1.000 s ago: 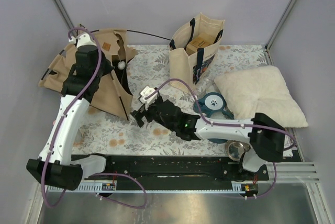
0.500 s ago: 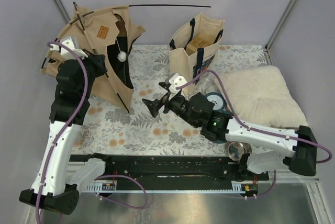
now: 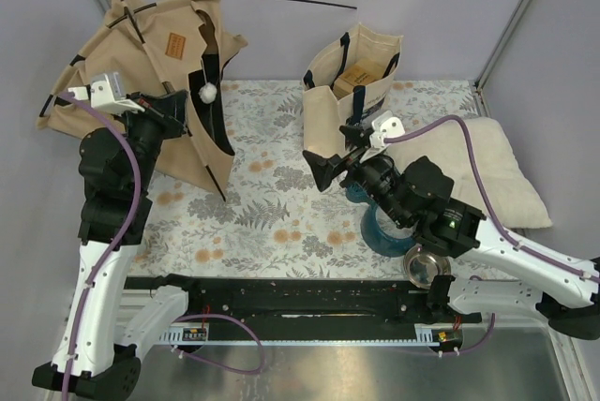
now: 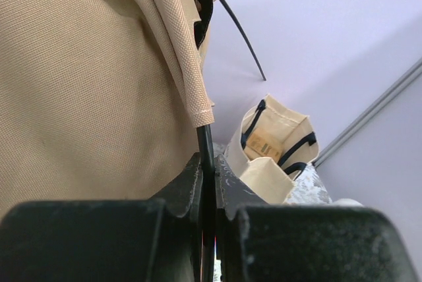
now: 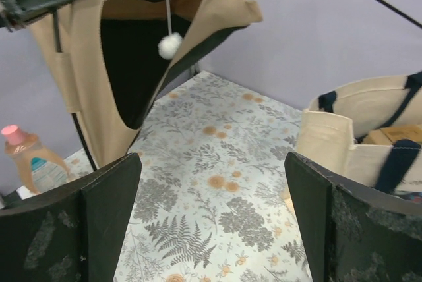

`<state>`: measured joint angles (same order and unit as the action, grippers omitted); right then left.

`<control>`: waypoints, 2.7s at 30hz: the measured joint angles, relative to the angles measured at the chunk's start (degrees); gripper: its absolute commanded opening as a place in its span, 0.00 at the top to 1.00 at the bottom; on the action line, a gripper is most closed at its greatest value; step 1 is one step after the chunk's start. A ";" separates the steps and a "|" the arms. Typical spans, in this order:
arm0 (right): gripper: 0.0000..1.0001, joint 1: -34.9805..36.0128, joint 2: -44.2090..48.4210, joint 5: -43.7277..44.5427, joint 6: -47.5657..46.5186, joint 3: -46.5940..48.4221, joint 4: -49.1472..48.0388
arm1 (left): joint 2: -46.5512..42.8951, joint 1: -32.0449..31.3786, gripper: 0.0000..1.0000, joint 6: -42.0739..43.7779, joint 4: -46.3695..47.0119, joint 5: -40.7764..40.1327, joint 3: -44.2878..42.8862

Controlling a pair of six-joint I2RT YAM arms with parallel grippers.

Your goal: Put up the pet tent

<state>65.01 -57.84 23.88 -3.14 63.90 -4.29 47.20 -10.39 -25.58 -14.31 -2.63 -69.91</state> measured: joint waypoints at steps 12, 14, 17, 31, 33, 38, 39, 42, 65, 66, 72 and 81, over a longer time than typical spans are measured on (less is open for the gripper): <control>0.01 -0.87 2.86 8.52 0.74 1.99 8.44 | -1.66 0.00 1.00 -2.43 2.84 6.32 0.00; 0.01 -0.96 3.74 9.29 1.18 2.62 9.70 | -1.77 0.00 1.00 -2.40 2.84 9.14 -0.04; 0.01 -0.96 5.99 9.46 1.55 3.61 11.63 | -1.44 0.00 1.00 -1.97 2.82 14.75 -0.13; 0.00 -1.07 12.92 6.95 -0.02 8.50 20.63 | 7.06 0.00 1.00 1.51 -0.02 36.33 -0.94; 0.00 -1.11 11.78 8.41 -0.85 8.44 21.29 | 7.98 0.33 1.00 3.43 -1.16 38.56 -0.94; 0.00 -1.60 8.70 10.01 -1.84 8.04 23.15 | 11.19 3.23 1.00 11.04 -5.42 43.95 -0.96; 0.00 -1.81 8.04 10.01 -1.84 7.89 23.63 | 12.07 4.17 1.00 13.00 -6.62 44.83 -0.96; 0.01 -2.34 6.40 9.90 -1.75 7.10 24.28 | 13.99 7.15 1.00 17.84 -9.86 46.95 -0.96; 0.00 -7.67 -1.84 9.03 0.44 11.23 29.51 | 14.88 27.43 1.00 18.49 -6.84 54.97 4.68; 0.00 -7.72 -1.86 9.01 0.44 12.15 29.49 | 14.14 28.44 1.00 16.70 -4.28 55.12 5.86; 0.00 -7.78 -0.81 8.90 0.42 14.38 29.42 | 11.87 33.75 1.00 6.82 7.34 58.31 10.47; 0.00 -8.41 -0.92 8.33 -0.07 15.50 30.49 | 14.56 36.26 1.00 5.90 9.55 64.50 10.47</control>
<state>56.60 -58.76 32.21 -3.20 79.40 26.20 61.76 25.87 -19.68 -4.75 61.87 -59.44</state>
